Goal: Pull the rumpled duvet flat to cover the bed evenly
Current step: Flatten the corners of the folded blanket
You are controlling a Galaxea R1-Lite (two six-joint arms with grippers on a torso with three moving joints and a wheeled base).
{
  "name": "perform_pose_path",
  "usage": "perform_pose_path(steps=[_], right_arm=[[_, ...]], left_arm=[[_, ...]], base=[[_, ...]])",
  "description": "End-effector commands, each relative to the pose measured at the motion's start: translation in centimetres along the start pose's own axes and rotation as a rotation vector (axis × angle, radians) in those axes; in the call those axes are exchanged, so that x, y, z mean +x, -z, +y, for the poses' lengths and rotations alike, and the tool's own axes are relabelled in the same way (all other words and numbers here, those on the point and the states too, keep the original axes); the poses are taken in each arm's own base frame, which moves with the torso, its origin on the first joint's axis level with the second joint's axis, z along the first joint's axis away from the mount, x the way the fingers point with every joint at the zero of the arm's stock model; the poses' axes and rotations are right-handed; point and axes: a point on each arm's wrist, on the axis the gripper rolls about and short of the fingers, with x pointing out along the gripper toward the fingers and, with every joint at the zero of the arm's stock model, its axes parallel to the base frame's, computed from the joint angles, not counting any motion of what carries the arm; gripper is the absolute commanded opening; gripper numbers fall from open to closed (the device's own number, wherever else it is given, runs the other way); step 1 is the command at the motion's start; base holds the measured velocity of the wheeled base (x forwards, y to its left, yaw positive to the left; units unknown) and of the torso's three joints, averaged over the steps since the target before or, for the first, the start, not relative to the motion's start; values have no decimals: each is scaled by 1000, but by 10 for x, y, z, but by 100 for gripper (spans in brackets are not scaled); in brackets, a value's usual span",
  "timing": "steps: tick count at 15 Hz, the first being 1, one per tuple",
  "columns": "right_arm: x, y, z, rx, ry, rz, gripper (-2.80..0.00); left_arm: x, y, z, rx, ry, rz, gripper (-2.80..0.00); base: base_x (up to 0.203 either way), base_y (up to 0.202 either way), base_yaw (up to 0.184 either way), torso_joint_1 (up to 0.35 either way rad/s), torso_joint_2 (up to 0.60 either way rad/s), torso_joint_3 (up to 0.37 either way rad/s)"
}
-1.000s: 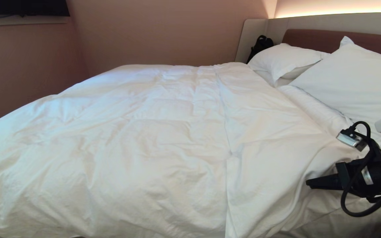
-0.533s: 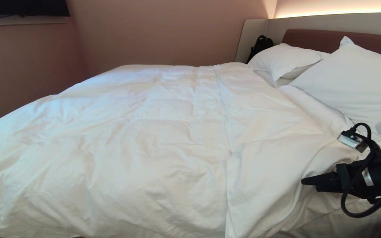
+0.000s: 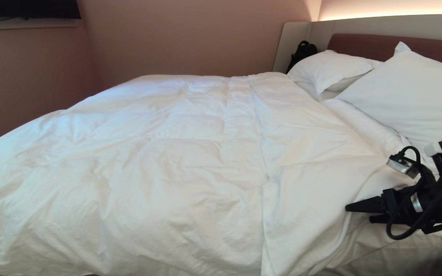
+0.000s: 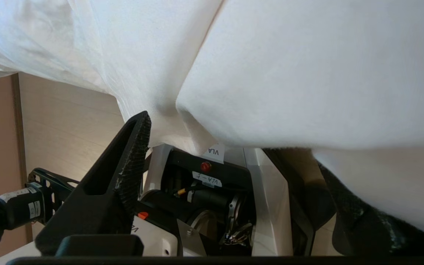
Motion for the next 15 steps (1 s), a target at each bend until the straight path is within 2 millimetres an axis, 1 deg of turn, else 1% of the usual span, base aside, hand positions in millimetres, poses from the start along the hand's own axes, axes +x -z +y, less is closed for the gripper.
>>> perform_pose_path(steps=[1, 3, 7, 10, 15], right_arm=[[0, 0, -1, 0, -1, 0, 0], [3, -4, -2, -1, -2, 3, 0], [13, -21, -3, -13, -18, 3, 0], [17, -23, 1, -25, -31, 12, 0], [25, -21, 20, -58, -69, 42, 0]], left_arm=[[0, 0, 0, 0, 0, 0, -280], [0, 0, 0, 0, 0, 0, -280], [0, 0, 0, 0, 0, 0, -280], [0, 0, 0, 0, 0, 0, -280], [0, 0, 0, 0, 0, 0, -280]], base=[[0, 0, 0, 0, 0, 0], [0, 0, 0, 0, 0, 0], [0, 0, 0, 0, 0, 0], [0, 0, 0, 0, 0, 0], [0, 0, 0, 0, 0, 0]])
